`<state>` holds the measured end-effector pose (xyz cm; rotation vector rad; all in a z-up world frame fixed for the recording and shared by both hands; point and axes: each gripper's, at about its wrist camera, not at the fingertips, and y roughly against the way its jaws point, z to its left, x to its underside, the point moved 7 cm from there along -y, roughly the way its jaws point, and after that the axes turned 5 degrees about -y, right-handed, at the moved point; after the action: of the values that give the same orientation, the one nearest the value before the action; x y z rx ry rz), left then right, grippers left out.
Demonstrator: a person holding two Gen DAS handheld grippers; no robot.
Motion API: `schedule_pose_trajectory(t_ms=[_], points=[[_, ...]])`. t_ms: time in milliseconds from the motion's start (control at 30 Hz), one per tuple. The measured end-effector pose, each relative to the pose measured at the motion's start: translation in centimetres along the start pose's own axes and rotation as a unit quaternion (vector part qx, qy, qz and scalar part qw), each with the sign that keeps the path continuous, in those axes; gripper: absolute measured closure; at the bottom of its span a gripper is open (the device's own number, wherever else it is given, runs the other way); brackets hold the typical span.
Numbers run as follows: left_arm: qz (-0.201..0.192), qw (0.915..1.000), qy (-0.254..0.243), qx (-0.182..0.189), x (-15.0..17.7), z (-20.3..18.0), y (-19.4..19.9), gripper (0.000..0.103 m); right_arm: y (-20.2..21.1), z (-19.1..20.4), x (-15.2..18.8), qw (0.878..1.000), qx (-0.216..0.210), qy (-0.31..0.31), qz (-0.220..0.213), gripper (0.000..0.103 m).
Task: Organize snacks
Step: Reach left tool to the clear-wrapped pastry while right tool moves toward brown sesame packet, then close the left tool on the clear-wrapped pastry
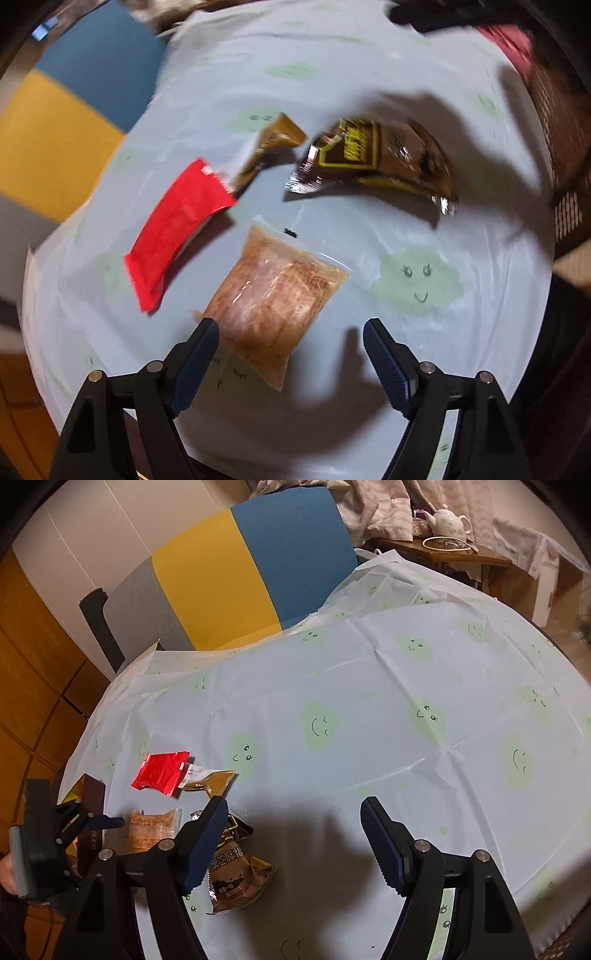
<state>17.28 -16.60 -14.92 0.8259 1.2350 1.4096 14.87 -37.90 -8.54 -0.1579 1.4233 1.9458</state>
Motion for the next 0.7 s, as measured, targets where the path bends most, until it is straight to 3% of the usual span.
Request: schedule_pose_trajectory(t_ms=[100, 300, 400, 500, 600, 700], points=[[0.003, 0.9996, -0.027, -0.008, -0.6, -0.1, -0.5, 0.021, -0.1, 0.2, 0.1, 1.000, -0.003, 0.003, 0.002, 0.026], [-0.007, 0.9998, -0.013, 0.014, -2.1, 1.1, -1.8, 0.021, -0.6, 0.3, 0.4, 1.000, 0.004, 0.011, 0.012, 0.025], [-0.016, 0.9989, 0.020, 0.040, -2.2, 2.1, -2.4, 0.020, -0.7, 0.2, 0.5, 1.000, 0.006, 0.010, 0.013, 0.025], [-0.024, 0.9958, 0.069, 0.056, -1.5, 2.6, -2.5, 0.026, -0.8, 0.2, 0.5, 1.000, 0.009, 0.011, 0.015, 0.025], [-0.032, 0.9917, 0.112, 0.055, -0.9, 2.3, -2.0, 0.039, -0.8, 0.4, 0.5, 1.000, 0.010, 0.017, 0.014, 0.025], [-0.033, 0.9848, 0.167, 0.033, 0.2, 1.3, -1.3, 0.040, -0.8, 0.5, 0.6, 0.999, 0.017, 0.024, 0.013, 0.025]])
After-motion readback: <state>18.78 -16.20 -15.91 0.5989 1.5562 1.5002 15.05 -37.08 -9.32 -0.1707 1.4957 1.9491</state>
